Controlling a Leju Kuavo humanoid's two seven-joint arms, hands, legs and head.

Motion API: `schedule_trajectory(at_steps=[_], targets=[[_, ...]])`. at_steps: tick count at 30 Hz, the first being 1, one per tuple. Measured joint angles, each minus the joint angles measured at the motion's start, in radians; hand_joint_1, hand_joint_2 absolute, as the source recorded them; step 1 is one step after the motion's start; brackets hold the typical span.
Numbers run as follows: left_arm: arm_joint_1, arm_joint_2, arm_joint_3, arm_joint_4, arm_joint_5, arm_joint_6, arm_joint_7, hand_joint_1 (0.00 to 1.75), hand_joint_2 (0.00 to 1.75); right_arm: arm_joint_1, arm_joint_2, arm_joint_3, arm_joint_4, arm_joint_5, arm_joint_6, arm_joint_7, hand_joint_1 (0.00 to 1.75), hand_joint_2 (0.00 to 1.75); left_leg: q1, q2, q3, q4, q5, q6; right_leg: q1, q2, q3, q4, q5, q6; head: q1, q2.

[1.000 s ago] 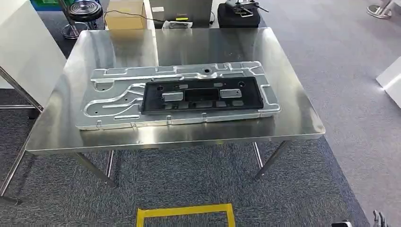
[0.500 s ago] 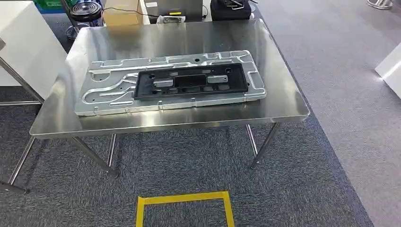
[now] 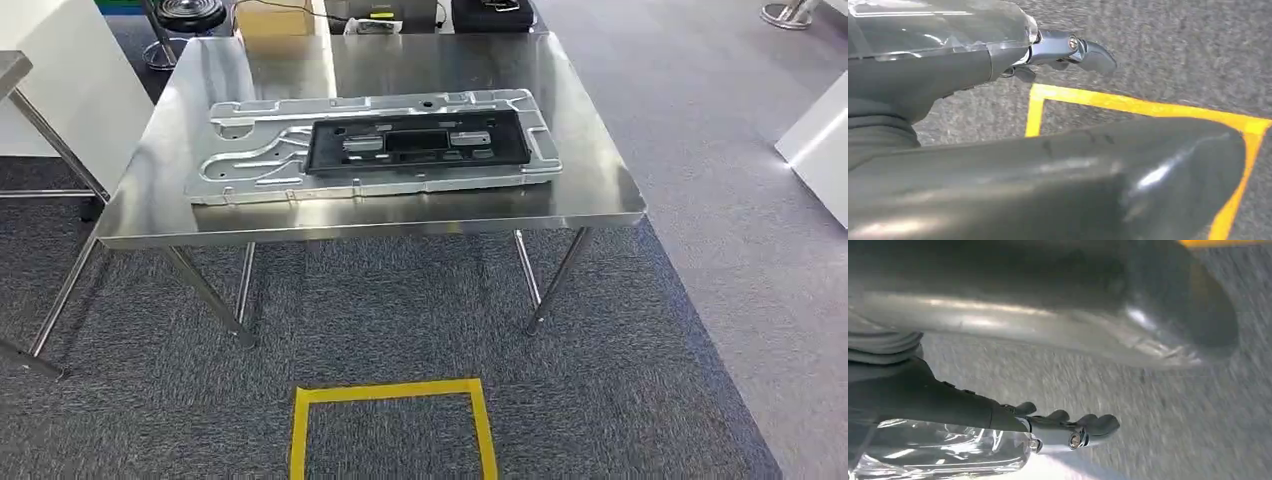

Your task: Take the parts from the cabinet and place them on the table.

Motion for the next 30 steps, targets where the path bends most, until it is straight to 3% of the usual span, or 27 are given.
schedule_trajectory(at_steps=[1, 2, 3, 4, 5, 8, 9, 10, 12, 13, 14, 15, 17, 18, 19, 20, 23, 24, 25, 26, 27, 28, 29, 30], targets=[[0.0, 0.0, -0.002, 0.0, -0.004, 0.0, 0.0, 0.0, 0.0, -0.001, 0.005, 0.0, 0.004, 0.0, 0.008, 0.002, 0.0, 0.0, 0.0, 0.0, -0.016, 0.005, 0.01, -0.002, 0.0, 0.0, 0.04, -0.041, 0.043, -0.002, 0.0, 0.0], [0.0, 0.0, -0.002, 0.0, -0.01, -0.001, 0.0, 0.0, 0.0, -0.003, 0.012, 0.0, 0.008, 0.001, 0.019, 0.006, 0.0, 0.0, 0.0, -0.001, -0.033, 0.011, 0.019, -0.006, 0.001, 0.0, 0.104, -0.123, 0.075, -0.008, 0.0, 0.0], [-0.001, 0.0, -0.003, 0.0, -0.013, -0.003, 0.0, 0.0, 0.0, -0.007, 0.016, 0.0, 0.01, 0.003, 0.026, 0.011, 0.0, 0.0, 0.0, -0.001, -0.045, 0.017, 0.026, -0.009, 0.003, 0.0, 0.174, -0.218, 0.076, -0.016, 0.0, 0.0], [-0.002, 0.0, -0.004, 0.0, -0.013, -0.003, 0.0, 0.0, 0.0, -0.012, 0.019, 0.0, 0.011, 0.005, 0.031, 0.013, 0.0, 0.0, -0.003, -0.001, -0.052, 0.022, 0.032, -0.014, 0.009, 0.0, 0.241, -0.309, 0.046, -0.026, 0.0, 0.0], [-0.003, 0.0, -0.005, 0.0, -0.017, -0.004, 0.0, 0.0, 0.0, -0.017, 0.022, 0.0, 0.013, 0.007, 0.042, 0.02, 0.0, 0.0, -0.004, 0.0, -0.057, 0.024, 0.04, -0.021, 0.011, -0.001, 0.264, -0.363, 0.026, -0.032, 0.0, 0.0], [-0.003, 0.001, -0.01, 0.0, -0.025, -0.006, 0.001, 0.0, 0.0, -0.017, 0.034, 0.0, 0.021, 0.019, 0.089, 0.043, 0.0, 0.0, 0.0, 0.002, -0.065, 0.019, 0.069, -0.041, 0.016, -0.002, 0.241, -0.361, 0.049, -0.053, 0.0, 0.0], [-0.004, 0.005, -0.011, 0.0, -0.027, -0.006, 0.001, 0.0, 0.0, -0.019, 0.043, 0.0, 0.025, 0.022, 0.096, 0.049, 0.0, 0.0, 0.004, -0.002, -0.073, 0.034, 0.048, -0.046, 0.01, -0.009, 0.231, -0.365, 0.065, -0.06, 0.0, 0.0], [-0.003, 0.005, -0.013, 0.0, -0.027, -0.006, 0.002, 0.0, 0.0, -0.021, 0.047, 0.0, 0.026, 0.024, 0.101, 0.053, 0.0, 0.0, 0.004, -0.007, -0.088, 0.064, -0.004, -0.051, 0.011, -0.009, 0.217, -0.365, 0.075, -0.071, 0.0, 0.0], [-0.003, 0.005, -0.018, 0.0, -0.029, -0.005, 0.005, 0.0, 0.0, -0.02, 0.056, 0.0, 0.029, 0.031, 0.11, 0.059, 0.0, 0.0, 0.007, -0.008, -0.125, 0.209, -0.135, -0.06, 0.014, -0.009, 0.185, -0.363, 0.1, -0.076, 0.0, 0.0], [-0.003, 0.006, -0.019, 0.0, -0.029, -0.003, 0.006, 0.0, 0.0, -0.02, 0.057, 0.0, 0.03, 0.034, 0.117, 0.061, 0.0, 0.0, 0.008, -0.008, -0.138, 0.276, -0.166, -0.063, 0.015, -0.01, 0.169, -0.361, 0.112, -0.076, 0.0, 0.0], [-0.002, 0.006, -0.019, 0.0, -0.029, -0.002, 0.008, 0.0, 0.0, -0.02, 0.061, 0.0, 0.032, 0.035, 0.121, 0.062, 0.0, 0.0, 0.008, -0.008, -0.142, 0.329, -0.171, -0.066, 0.015, -0.01, 0.15, -0.357, 0.124, -0.075, 0.0, 0.0], [-0.002, 0.006, -0.019, 0.0, -0.029, -0.001, 0.008, 0.0, 0.0, -0.02, 0.063, 0.0, 0.032, 0.036, 0.124, 0.062, 0.0, 0.0, 0.009, -0.008, -0.125, 0.338, -0.138, -0.067, 0.015, -0.01, 0.127, -0.351, 0.136, -0.073, 0.0, 0.0], [-0.004, 0.006, -0.021, 0.0, -0.029, 0.0, 0.008, 0.0, 0.0, -0.02, 0.066, 0.0, 0.033, 0.038, 0.126, 0.062, 0.0, 0.0, 0.012, -0.008, -0.047, 0.253, -0.061, -0.068, 0.012, -0.01, 0.088, -0.332, 0.152, -0.066, 0.0, 0.0], [-0.007, 0.006, -0.021, 0.0, -0.029, 0.0, 0.008, 0.0, 0.0, -0.021, 0.067, 0.0, 0.034, 0.038, 0.127, 0.062, 0.0, 0.0, 0.013, -0.008, 0.027, 0.154, -0.049, -0.067, 0.012, -0.009, 0.066, -0.316, 0.159, -0.061, 0.0, 0.0], [-0.011, 0.006, -0.023, 0.0, -0.029, 0.0, 0.009, 0.0, 0.0, -0.023, 0.067, 0.001, 0.034, 0.038, 0.127, 0.062, 0.0, 0.0, 0.014, -0.011, 0.093, 0.056, -0.099, -0.063, 0.013, -0.009, 0.055, -0.302, 0.164, -0.055, 0.0, 0.0], [-0.013, 0.007, -0.024, 0.0, -0.029, 0.0, 0.009, 0.0, 0.0, -0.022, 0.069, 0.002, 0.034, 0.038, 0.129, 0.062, 0.0, 0.0, 0.007, -0.014, 0.12, 0.001, -0.116, -0.051, 0.016, -0.009, 0.049, -0.292, 0.167, -0.05, 0.0, 0.0], [-0.012, 0.006, -0.024, 0.0, -0.029, 0.002, 0.011, 0.0, 0.0, -0.024, 0.069, 0.002, 0.034, 0.04, 0.138, 0.047, 0.0, 0.0, 0.002, -0.011, 0.099, 0.013, -0.105, -0.021, 0.014, -0.011, 0.047, -0.3, 0.195, -0.029, 0.0, 0.0], [-0.013, 0.006, -0.024, 0.0, -0.028, 0.003, 0.012, 0.0, 0.0, -0.021, 0.069, 0.002, 0.034, 0.042, 0.14, 0.042, 0.0, 0.0, 0.009, -0.007, 0.088, 0.007, -0.085, -0.009, 0.009, -0.008, 0.041, -0.297, 0.193, -0.023, 0.0, 0.0], [-0.015, 0.005, -0.023, 0.0, -0.027, 0.005, 0.013, 0.0, 0.0, -0.021, 0.069, 0.003, 0.034, 0.045, 0.141, 0.035, 0.0, 0.0, 0.008, -0.005, 0.073, 0.007, -0.073, -0.002, 0.008, -0.004, 0.029, -0.273, 0.138, -0.016, 0.0, 0.0], [-0.015, 0.005, -0.024, 0.0, -0.027, 0.008, 0.013, 0.0, 0.0, -0.021, 0.071, 0.003, 0.035, 0.047, 0.143, 0.03, 0.0, 0.0, 0.009, -0.005, 0.058, 0.007, -0.06, 0.003, 0.007, -0.003, 0.014, -0.22, 0.066, -0.011, 0.0, 0.0], [-0.015, 0.005, -0.023, 0.0, -0.026, 0.01, 0.014, 0.0, 0.0, -0.022, 0.071, 0.003, 0.035, 0.05, 0.145, 0.027, 0.0, 0.0, 0.008, -0.004, 0.041, 0.008, -0.048, 0.004, 0.005, -0.003, -0.003, -0.15, 0.004, -0.006, 0.0, 0.0], [-0.014, 0.005, -0.023, 0.0, -0.024, 0.011, 0.014, 0.0, 0.0, -0.024, 0.071, 0.003, 0.035, 0.05, 0.146, 0.024, 0.0, 0.0, 0.006, -0.004, 0.024, 0.009, -0.038, 0.004, 0.003, -0.003, -0.02, -0.073, -0.038, -0.002, 0.0, 0.0], [-0.013, 0.004, -0.023, 0.0, -0.023, 0.012, 0.016, 0.0, 0.0, -0.024, 0.071, 0.004, 0.035, 0.051, 0.148, 0.02, 0.0, 0.0, 0.005, -0.004, 0.005, 0.01, -0.025, 0.003, 0.002, -0.003, -0.029, -0.009, -0.051, 0.001, 0.0, 0.0], [-0.013, 0.003, -0.023, 0.0, -0.023, 0.014, 0.018, 0.0, 0.0, -0.024, 0.071, 0.005, 0.035, 0.053, 0.149, 0.018, 0.0, 0.0, 0.005, -0.004, -0.011, 0.011, -0.014, 0.002, 0.002, -0.003, -0.019, 0.016, -0.03, 0.002, 0.0, 0.0]])
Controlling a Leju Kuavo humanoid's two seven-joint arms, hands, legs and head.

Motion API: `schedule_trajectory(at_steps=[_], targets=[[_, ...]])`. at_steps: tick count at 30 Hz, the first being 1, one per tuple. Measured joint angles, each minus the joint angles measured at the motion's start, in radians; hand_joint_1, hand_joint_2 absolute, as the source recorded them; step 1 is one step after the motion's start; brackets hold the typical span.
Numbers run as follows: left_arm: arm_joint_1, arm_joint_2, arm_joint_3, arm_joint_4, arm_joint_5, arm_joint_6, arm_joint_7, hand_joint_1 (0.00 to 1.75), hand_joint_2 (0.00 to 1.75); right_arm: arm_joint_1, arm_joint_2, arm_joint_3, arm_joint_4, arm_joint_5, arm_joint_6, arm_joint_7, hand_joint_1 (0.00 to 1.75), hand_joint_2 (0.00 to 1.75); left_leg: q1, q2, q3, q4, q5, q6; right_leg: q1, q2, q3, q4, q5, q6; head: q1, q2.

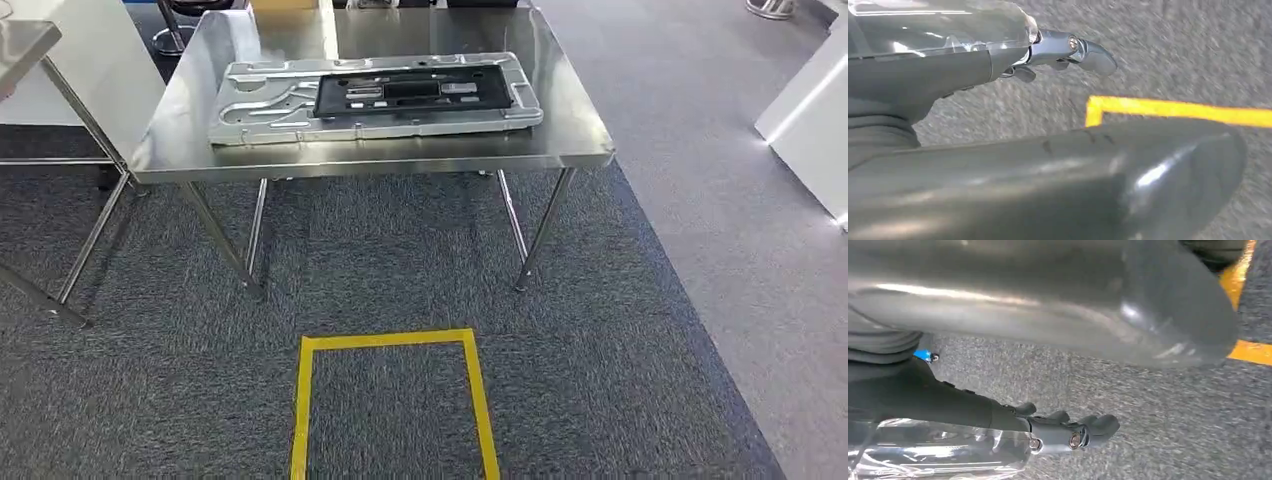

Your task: Take the parts from the cabinet and place them on the table.

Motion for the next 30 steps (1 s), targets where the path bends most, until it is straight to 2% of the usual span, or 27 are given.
schedule_trajectory(at_steps=[1, 2, 3, 5, 6, 8, 9, 10, 11, 12, 13, 14, 15, 16, 17, 18, 19, 20, 21, 23, 24, 25, 26, 27, 28, 29, 30], targets=[[0.001, -0.001, 0.0, 0.0, 0.0, 0.0, 0.001, 0.0, 0.0, 0.001, 0.0, 0.0, 0.0, 0.0, 0.0, 0.0, 0.0, 0.0, 0.0, 0.0, -0.015, 0.001, 0.01, -0.002, 0.0, 0.0, 0.029, -0.018, 0.044, -0.002, 0.0, 0.0], [0.001, -0.003, 0.0, 0.0, 0.0, 0.002, 0.003, 0.0, 0.0, 0.001, 0.0, 0.001, 0.0, 0.0, 0.001, -0.001, 0.0, 0.0, 0.0, 0.0, -0.027, 0.002, 0.02, -0.005, 0.0, 0.0, 0.075, -0.068, 0.09, -0.006, 0.0, 0.0], [0.001, -0.003, 0.0, 0.0, 0.0, 0.004, 0.007, 0.0, 0.0, 0.0, 0.0, 0.001, 0.0, 0.0, 0.001, -0.001, 0.0, 0.0, -0.001, 0.0, -0.038, 0.003, 0.029, -0.007, 0.001, 0.0, 0.135, -0.147, 0.11, -0.012, 0.0, 0.0], [0.001, -0.01, 0.0, 0.0, -0.005, 0.004, 0.014, 0.0, 0.0, -0.004, -0.002, 0.002, -0.001, -0.003, -0.001, -0.006, 0.0, 0.0, -0.007, 0.0, -0.047, 0.009, 0.041, -0.014, 0.014, -0.001, 0.28, -0.341, 0.07, -0.032, 0.0, 0.0], [0.001, -0.01, 0.0, 0.0, -0.008, 0.003, 0.016, 0.0, 0.0, -0.006, -0.002, 0.002, -0.001, -0.006, -0.002, -0.008, 0.0, 0.0, -0.007, 0.002, -0.05, 0.011, 0.048, -0.021, 0.012, -0.002, 0.293, -0.382, 0.048, -0.04, 0.0, 0.0], [0.0, -0.01, -0.002, 0.0, -0.011, 0.002, 0.021, 0.0, 0.0, -0.006, -0.002, 0.002, -0.001, -0.013, -0.006, -0.009, 0.0, 0.0, -0.003, 0.006, -0.057, 0.008, 0.064, -0.035, 0.018, -0.001, 0.282, -0.383, 0.05, -0.053, 0.0, 0.0], [0.001, -0.01, -0.002, 0.0, -0.017, 0.001, 0.022, 0.0, 0.0, -0.004, -0.002, 0.002, -0.001, -0.015, -0.008, -0.009, 0.0, 0.0, -0.006, 0.005, -0.059, 0.01, 0.067, -0.041, 0.009, -0.001, 0.282, -0.394, 0.063, -0.063, 0.0, 0.0], [0.001, -0.01, -0.002, 0.0, -0.017, 0.0, 0.023, 0.0, 0.0, -0.004, -0.001, 0.002, 0.0, -0.016, -0.009, -0.01, 0.0, 0.0, -0.001, -0.001, -0.068, 0.029, 0.046, -0.045, 0.009, -0.006, 0.279, -0.395, 0.071, -0.068, 0.0, 0.0], [0.002, -0.011, -0.002, 0.0, -0.017, 0.0, 0.024, 0.0, 0.0, -0.003, -0.001, 0.002, 0.0, -0.018, -0.01, -0.01, 0.0, 0.0, -0.001, -0.004, -0.088, 0.078, -0.003, -0.049, 0.009, -0.007, 0.27, -0.393, 0.076, -0.077, 0.0, 0.0], [0.003, -0.012, -0.003, 0.0, -0.018, -0.002, 0.024, 0.0, 0.0, -0.002, -0.001, 0.002, -0.001, -0.018, -0.012, -0.009, 0.0, 0.0, 0.003, -0.004, -0.117, 0.162, -0.059, -0.053, 0.012, -0.008, 0.261, -0.39, 0.082, -0.08, 0.0, 0.0], [0.003, -0.012, -0.003, 0.0, -0.018, -0.003, 0.025, 0.0, 0.0, -0.001, -0.001, 0.002, -0.001, -0.019, -0.013, -0.009, 0.0, 0.0, 0.005, -0.004, -0.146, 0.244, -0.1, -0.057, 0.014, -0.008, 0.252, -0.387, 0.086, -0.082, 0.0, 0.0], [0.004, -0.012, -0.003, 0.0, -0.019, -0.004, 0.026, 0.0, 0.0, 0.0, -0.001, 0.002, 0.0, -0.023, -0.012, -0.009, 0.0, 0.0, 0.006, -0.004, -0.168, 0.315, -0.125, -0.061, 0.016, -0.008, 0.242, -0.381, 0.089, -0.081, 0.0, 0.0], [0.005, -0.011, -0.003, 0.0, -0.02, -0.004, 0.027, 0.0, 0.0, 0.001, -0.001, 0.002, 0.0, -0.027, -0.009, -0.008, 0.0, 0.0, 0.007, -0.004, -0.168, 0.336, -0.123, -0.063, 0.016, -0.008, 0.234, -0.375, 0.09, -0.08, 0.0, 0.0], [0.005, -0.011, -0.004, 0.0, -0.021, -0.005, 0.028, 0.0, 0.0, 0.003, -0.001, 0.002, 0.0, -0.034, 0.002, -0.008, 0.0, 0.0, 0.008, -0.004, -0.144, 0.309, -0.102, -0.064, 0.015, -0.008, 0.228, -0.369, 0.091, -0.079, 0.0, 0.0], [0.005, -0.011, -0.004, 0.0, -0.026, -0.006, 0.029, 0.0, 0.0, 0.003, 0.0, 0.001, 0.0, -0.046, 0.022, -0.007, 0.0, 0.0, 0.009, -0.004, -0.097, 0.24, -0.068, -0.064, 0.014, -0.007, 0.223, -0.362, 0.091, -0.078, 0.0, 0.0], [0.004, -0.01, -0.005, 0.0, -0.029, -0.007, 0.03, 0.0, 0.0, 0.002, 0.001, -0.002, 0.001, -0.061, 0.05, -0.006, 0.0, 0.0, 0.009, -0.004, -0.035, 0.135, -0.028, -0.062, 0.013, -0.006, 0.219, -0.353, 0.089, -0.075, 0.0, 0.0], [0.004, -0.01, -0.006, 0.0, -0.032, -0.009, 0.03, 0.0, 0.0, 0.001, 0.001, -0.007, 0.002, -0.077, 0.081, -0.003, 0.0, 0.0, 0.009, -0.004, 0.013, 0.053, -0.015, -0.059, 0.013, -0.006, 0.215, -0.345, 0.086, -0.07, 0.0, 0.0], [0.002, -0.01, -0.006, 0.0, -0.037, -0.012, 0.03, 0.0, 0.0, 0.001, 0.002, -0.015, 0.002, -0.09, 0.11, 0.004, 0.0, 0.0, 0.004, -0.005, 0.032, 0.031, -0.032, -0.047, 0.016, -0.006, 0.207, -0.339, 0.084, -0.064, 0.0, 0.0], [0.003, -0.01, -0.008, 0.0, -0.038, -0.014, 0.031, 0.0, 0.0, 0.0, 0.003, -0.023, 0.003, -0.096, 0.12, 0.008, 0.0, 0.0, 0.001, -0.006, 0.022, 0.038, -0.024, -0.042, 0.017, -0.007, 0.207, -0.338, 0.086, -0.059, 0.0, 0.0], [0.003, -0.009, -0.011, 0.0, -0.039, -0.015, 0.032, 0.0, 0.0, -0.003, 0.004, -0.031, 0.003, -0.105, 0.131, 0.012, 0.0, 0.0, 0.0, -0.006, 0.017, 0.029, -0.031, -0.03, 0.017, -0.007, 0.203, -0.336, 0.089, -0.048, 0.0, 0.0], [0.003, -0.009, -0.014, 0.0, -0.042, -0.015, 0.032, 0.0, 0.0, -0.003, 0.004, -0.035, 0.003, -0.11, 0.137, 0.015, 0.0, 0.0, 0.007, -0.007, 0.016, 0.021, -0.026, -0.022, 0.021, -0.007, 0.202, -0.335, 0.089, -0.041, 0.0, 0.0], [0.002, -0.01, -0.016, 0.0, -0.044, -0.017, 0.033, 0.0, 0.0, -0.003, 0.004, -0.043, 0.003, -0.115, 0.146, 0.021, 0.0, 0.0, 0.01, -0.006, 0.017, 0.016, -0.02, -0.014, 0.015, -0.002, 0.199, -0.321, 0.078, -0.034, 0.0, 0.0], [0.001, -0.01, -0.019, 0.0, -0.047, -0.018, 0.033, 0.0, 0.0, -0.003, 0.006, -0.048, 0.003, -0.118, 0.151, 0.026, 0.0, 0.0, 0.01, -0.005, 0.013, 0.016, -0.017, -0.009, 0.015, 0.0, 0.179, -0.282, 0.047, -0.031, 0.0, 0.0], [0.001, -0.009, -0.023, 0.0, -0.05, -0.018, 0.035, 0.0, 0.0, -0.004, 0.007, -0.053, 0.003, -0.123, 0.153, 0.036, 0.0, 1.75, 0.009, -0.005, 0.008, 0.016, -0.015, -0.006, 0.011, 0.0, 0.142, -0.208, 0.003, -0.027, 0.0, 0.0], [0.002, -0.009, -0.025, 0.0, -0.051, -0.018, 0.038, 0.0, 0.0, -0.003, 0.007, -0.058, 0.003, -0.127, 0.154, 0.048, 0.0, 1.75, 0.007, -0.004, 0.003, 0.016, -0.014, -0.004, 0.008, 0.001, 0.095, -0.114, -0.041, -0.023, 0.0, 0.0], [0.002, -0.009, -0.026, 0.0, -0.052, -0.018, 0.04, 0.0, 0.0, -0.003, 0.007, -0.063, 0.003, -0.132, 0.158, 0.056, 0.0, 1.75, 0.007, -0.004, 0.0, 0.017, -0.013, -0.004, 0.006, 0.001, 0.06, -0.043, -0.065, -0.02, 0.0, 0.0], [0.002, -0.008, -0.027, 0.0, -0.052, -0.018, 0.044, 0.0, 0.0, -0.001, 0.008, -0.071, 0.003, -0.135, 0.164, 0.061, 0.0, 1.75, 0.007, -0.004, -0.002, 0.018, -0.011, -0.005, 0.004, 0.001, 0.042, -0.009, -0.064, -0.018, 0.0, 0.0]])
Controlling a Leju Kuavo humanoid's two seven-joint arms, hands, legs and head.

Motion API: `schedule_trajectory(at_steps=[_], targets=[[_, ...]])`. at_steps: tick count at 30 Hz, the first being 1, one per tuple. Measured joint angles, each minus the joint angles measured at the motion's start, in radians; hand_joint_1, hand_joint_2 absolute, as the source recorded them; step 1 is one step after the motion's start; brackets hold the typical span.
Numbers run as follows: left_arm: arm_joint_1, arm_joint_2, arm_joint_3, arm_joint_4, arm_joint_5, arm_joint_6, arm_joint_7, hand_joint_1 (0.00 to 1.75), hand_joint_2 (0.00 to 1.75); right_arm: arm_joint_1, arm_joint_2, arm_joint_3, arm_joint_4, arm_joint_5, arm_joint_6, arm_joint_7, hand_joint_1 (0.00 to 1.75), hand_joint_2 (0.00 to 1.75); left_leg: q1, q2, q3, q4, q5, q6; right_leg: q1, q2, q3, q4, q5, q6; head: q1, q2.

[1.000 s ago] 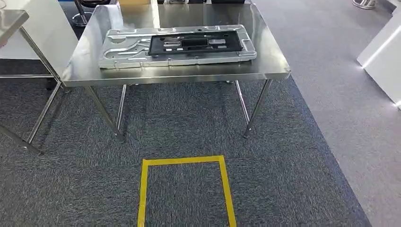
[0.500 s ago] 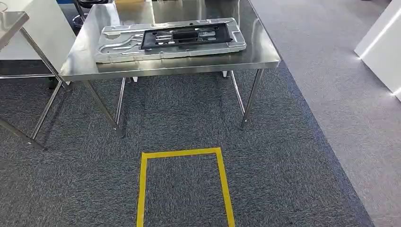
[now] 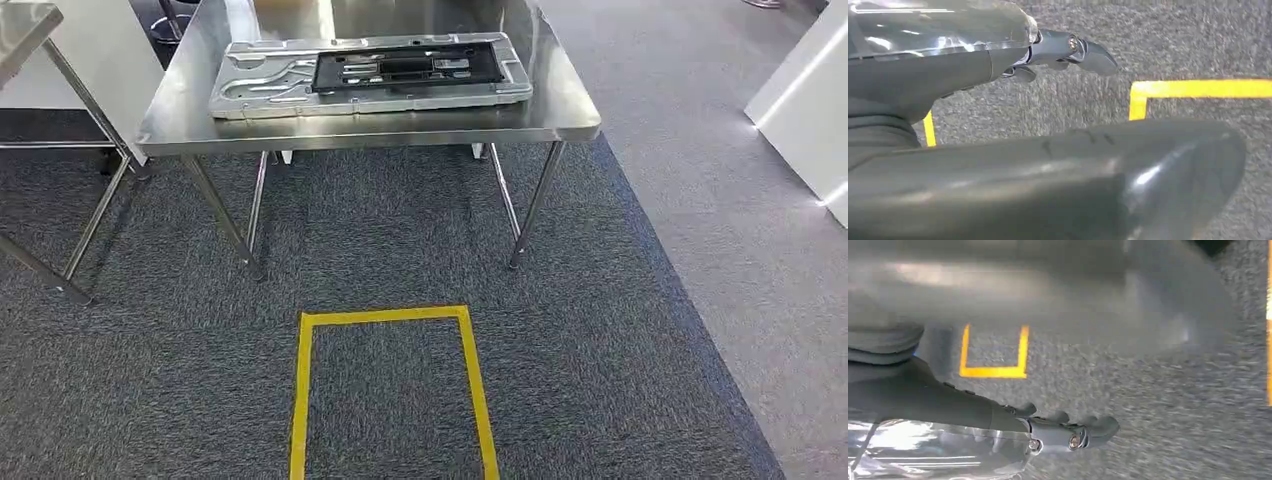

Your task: Take the parts from the cabinet and place them on the table.

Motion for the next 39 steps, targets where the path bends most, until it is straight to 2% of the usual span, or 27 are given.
schedule_trajectory(at_steps=[1, 2, 3, 4, 5, 6, 7, 12, 13, 14, 15, 16, 17, 24, 27, 28, 29, 39], targets=[[0.001, 0.0, 0.0, 0.0, 0.0, 0.0, 0.003, 0.0, 0.0, 0.001, 0.0, -0.003, 0.0, -0.003, 0.002, 0.004, 0.0, 1.75, 0.0, 0.0, 0.0, 0.0, 0.001, -0.001, -0.002, 0.0, 0.009, -0.019, 0.025, 0.001, 0.0, 0.0], [0.001, 0.0, 0.0, 0.0, 0.0, 0.0, 0.004, 0.0, 0.0, 0.001, 0.0, -0.007, 0.0, -0.008, 0.004, 0.005, 0.0, 1.75, 0.0, 0.0, 0.002, 0.0, 0.001, -0.002, -0.004, 0.0, 0.037, -0.08, 0.067, 0.0, 0.0, 0.0], [0.0, 0.0, 0.0, 0.0, 0.0, 0.0, 0.005, 0.0, 0.0, 0.001, 0.0, -0.01, 0.0, -0.016, 0.005, 0.006, 0.0, 1.75, 0.004, -0.001, 0.003, 0.002, 0.001, -0.002, -0.008, 0.0, 0.081, -0.17, 0.116, 0.002, 0.0, 0.0], [-0.002, 0.0, 0.0, 0.0, 0.001, 0.0, 0.007, 0.0, 0.0, -0.001, 0.0, -0.016, 0.0, -0.026, 0.003, 0.009, 0.0, 1.75, 0.002, -0.001, 0.002, 0.008, -0.001, -0.004, -0.016, 0.0, 0.137, -0.284, 0.163, 0.021, 0.0, 0.0], [-0.004, 0.009, 0.0, -0.002, 0.002, 0.0, 0.009, 0.0, 0.0, -0.003, 0.008, -0.026, 0.002, -0.032, 0.003, 0.015, 0.0, 1.75, -0.007, -0.002, -0.003, 0.015, -0.004, -0.008, -0.016, 0.005, 0.151, -0.322, 0.142, 0.034, 0.0, 0.0], [-0.006, 0.009, 0.0, -0.002, 0.002, 0.002, 0.014, 0.0, 0.0, -0.004, 0.009, -0.03, 0.001, -0.033, -0.001, 0.021, 0.0, 1.75, -0.009, -0.004, -0.005, 0.02, -0.008, -0.01, -0.016, 0.013, 0.147, -0.324, 0.165, -0.003, 0.0, 0.0], [-0.006, 0.01, 0.0, -0.002, 0.002, 0.003, 0.021, 0.0, 0.0, -0.005, 0.01, -0.032, 0.001, -0.032, -0.004, 0.031, 0.0, 1.75, -0.013, -0.004, -0.006, 0.017, -0.004, -0.014, -0.013, 0.009, 0.146, -0.323, 0.155, 0.0, 0.0, 0.0], [-0.006, 0.01, 0.0, -0.002, 0.001, 0.004, 0.03, 0.0, 0.0, -0.005, 0.01, -0.046, 0.001, -0.032, -0.009, 0.041, 0.0, 1.75, -0.006, -0.005, -0.006, 0.013, 0.001, -0.024, -0.005, 0.009, 0.144, -0.321, 0.159, -0.01, 0.0, 0.0], [-0.006, 0.01, 0.0, -0.002, 0.001, 0.004, 0.03, 0.0, 1.75, -0.005, 0.01, -0.048, 0.001, -0.032, -0.009, 0.041, 0.0, 1.75, -0.005, -0.005, -0.006, 0.013, 0.002, -0.025, -0.004, 0.009, 0.143, -0.321, 0.159, -0.012, 0.0, 0.0], [-0.006, 0.01, 0.0, -0.002, 0.002, 0.004, 0.031, 0.0, 1.75, -0.005, 0.01, -0.049, 0.001, -0.032, -0.011, 0.041, 0.0, 1.75, -0.004, -0.005, -0.006, 0.012, 0.002, -0.026, -0.003, 0.009, 0.143, -0.321, 0.159, -0.013, 0.0, 0.0], [-0.006, 0.01, 0.0, -0.002, 0.003, 0.005, 0.032, 0.0, 1.75, -0.006, 0.01, -0.049, 0.001, -0.031, -0.013, 0.041, 0.0, 0.0, -0.003, -0.005, -0.006, 0.012, 0.002, -0.027, -0.002, 0.009, 0.143, -0.321, 0.159, -0.013, 0.0, 0.0], [-0.006, 0.01, 0.0, -0.002, 0.007, 0.008, 0.038, 0.0, 1.75, -0.006, 0.01, -0.049, 0.001, -0.031, -0.01, 0.035, 0.0, 0.0, -0.003, -0.005, -0.006, 0.012, 0.002, -0.027, -0.002, 0.009, 0.143, -0.321, 0.159, -0.013, 0.0, 0.0], [-0.006, 0.01, 0.0, -0.002, 0.012, 0.012, 0.043, 0.0, 1.75, -0.006, 0.01, -0.049, 0.001, -0.029, -0.006, 0.027, 0.0, 1.75, -0.002, -0.005, -0.006, 0.012, 0.002, -0.027, 0.0, 0.009, 0.143, -0.321, 0.159, -0.013, 0.0, 0.0], [-0.005, 0.01, -0.001, -0.002, 0.032, 0.013, 0.055, 0.0, 1.75, -0.006, 0.008, -0.045, 0.0, -0.024, 0.0, 0.011, 0.0, 1.75, -0.001, -0.005, -0.006, 0.012, 0.003, -0.027, -0.001, 0.009, 0.144, -0.321, 0.159, -0.014, 0.0, 0.0], [0.002, 0.01, -0.04, -0.002, 0.068, 0.013, 0.062, 0.0, 1.75, -0.001, 0.005, -0.004, -0.003, -0.065, 0.0, 0.011, 0.0, 1.75, -0.001, -0.005, -0.006, 0.012, 0.002, -0.027, -0.001, 0.009, 0.144, -0.321, 0.159, -0.014, 0.0, 0.0], [0.004, 0.011, -0.054, -0.002, 0.082, 0.013, 0.064, 0.0, 0.0, 0.001, 0.003, 0.01, -0.005, -0.083, 0.001, 0.011, 0.0, 1.75, -0.001, -0.005, -0.006, 0.012, 0.002, -0.027, -0.002, 0.009, 0.144, -0.321, 0.159, -0.014, 0.0, 0.0], [0.007, 0.011, -0.071, -0.003, 0.1, 0.013, 0.068, 0.0, 0.0, 0.004, 0.003, 0.026, -0.006, -0.103, 0.001, 0.011, 0.0, 0.0, -0.001, -0.005, -0.006, 0.012, 0.002, -0.027, -0.002, 0.009, 0.144, -0.321, 0.159, -0.014, 0.0, 0.0], [0.04, 0.018, -0.262, -0.024, 0.265, 0.013, 0.105, 0.0, 0.0, 0.034, -0.01, 0.214, -0.03, -0.302, 0.009, 0.014, 0.0, 0.0, -0.002, -0.005, -0.006, 0.012, 0.002, -0.027, -0.002, 0.009, 0.144, -0.321, 0.159, -0.013, 0.0, 0.0]])
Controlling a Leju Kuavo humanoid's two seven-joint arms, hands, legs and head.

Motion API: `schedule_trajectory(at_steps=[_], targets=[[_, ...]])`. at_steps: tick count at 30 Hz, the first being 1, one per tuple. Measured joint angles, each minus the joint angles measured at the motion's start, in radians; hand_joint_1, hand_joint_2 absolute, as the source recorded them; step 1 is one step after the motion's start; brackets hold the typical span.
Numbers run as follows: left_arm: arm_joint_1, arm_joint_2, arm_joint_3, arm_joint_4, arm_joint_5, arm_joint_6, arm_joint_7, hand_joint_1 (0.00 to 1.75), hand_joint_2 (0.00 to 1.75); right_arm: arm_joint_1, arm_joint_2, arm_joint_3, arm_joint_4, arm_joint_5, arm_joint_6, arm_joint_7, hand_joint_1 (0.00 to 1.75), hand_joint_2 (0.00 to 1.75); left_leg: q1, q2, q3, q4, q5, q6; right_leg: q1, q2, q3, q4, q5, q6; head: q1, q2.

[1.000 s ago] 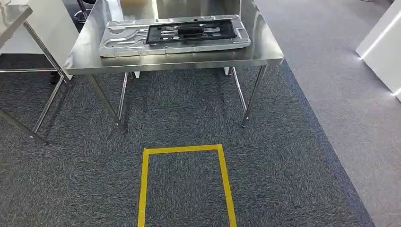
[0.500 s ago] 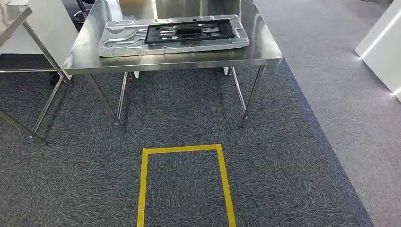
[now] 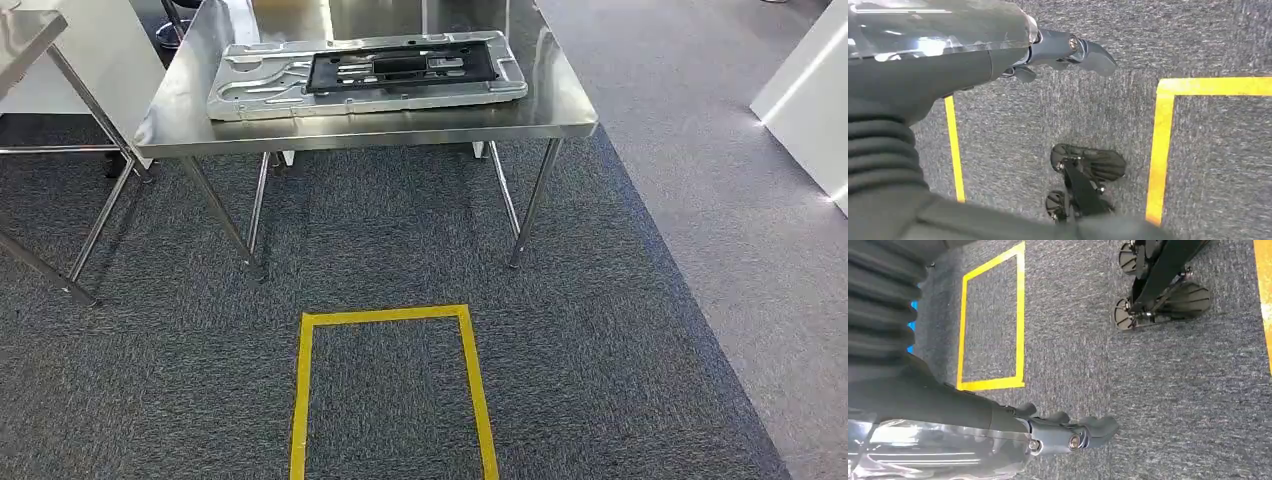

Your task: Take the parts from the cabinet and place them on the table.

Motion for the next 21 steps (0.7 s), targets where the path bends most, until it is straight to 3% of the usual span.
schedule_trajectory(at_steps=[21], targets=[[0.075, 0.014, -0.434, -0.053, 0.345, 0.001, 0.074, 0.0, 0.0, 0.068, -0.02, 0.425, -0.058, -0.414, 0.019, 0.013, 0.0, 0.0, 0.0, 0.0, 0.0, 0.0, 0.0, 0.0, 0.0, 0.0, 0.0, 0.0, 0.0, 0.0, 0.0, 0.0]])
